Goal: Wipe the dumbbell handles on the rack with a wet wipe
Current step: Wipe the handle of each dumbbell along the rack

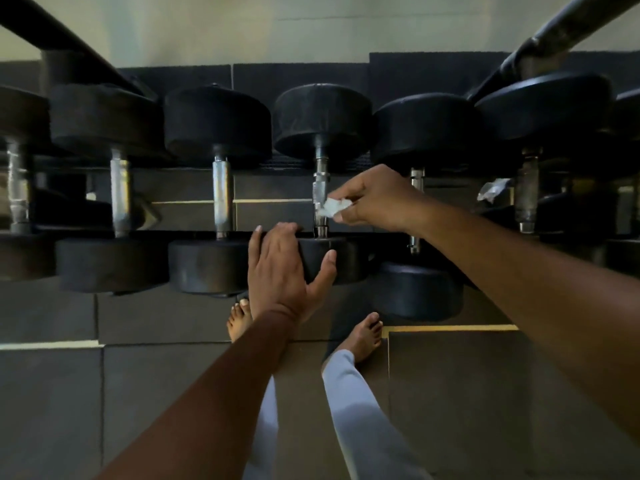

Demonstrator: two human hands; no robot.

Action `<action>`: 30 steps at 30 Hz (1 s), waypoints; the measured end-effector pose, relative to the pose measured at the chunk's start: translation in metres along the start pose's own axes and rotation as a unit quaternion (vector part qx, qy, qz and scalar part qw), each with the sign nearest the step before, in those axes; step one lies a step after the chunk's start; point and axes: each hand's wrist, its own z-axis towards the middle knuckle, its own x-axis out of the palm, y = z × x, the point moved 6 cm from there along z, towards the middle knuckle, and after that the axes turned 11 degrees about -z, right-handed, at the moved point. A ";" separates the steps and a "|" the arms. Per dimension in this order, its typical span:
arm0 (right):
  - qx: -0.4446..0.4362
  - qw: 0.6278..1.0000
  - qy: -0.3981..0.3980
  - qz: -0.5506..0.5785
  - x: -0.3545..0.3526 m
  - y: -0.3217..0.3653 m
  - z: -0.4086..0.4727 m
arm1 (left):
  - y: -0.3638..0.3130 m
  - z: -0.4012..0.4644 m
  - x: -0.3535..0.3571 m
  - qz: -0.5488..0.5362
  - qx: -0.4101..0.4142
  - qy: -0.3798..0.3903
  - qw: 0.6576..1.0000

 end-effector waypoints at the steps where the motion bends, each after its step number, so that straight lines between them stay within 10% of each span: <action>1: -0.026 0.999 -0.023 -0.018 0.000 0.005 0.003 | 0.000 -0.001 0.001 0.003 0.003 -0.006 1.000; 12: -0.287 0.878 -0.070 -0.378 0.024 0.040 0.008 | 0.005 0.000 0.004 0.009 0.028 -0.034 0.999; 22: -0.156 0.801 0.120 -0.565 0.066 0.082 0.067 | 0.005 -0.001 0.006 -0.001 0.016 -0.054 0.998; 30: -0.237 0.883 -0.004 -0.404 0.035 0.054 0.029 | 0.006 -0.001 0.007 0.004 0.016 -0.044 0.999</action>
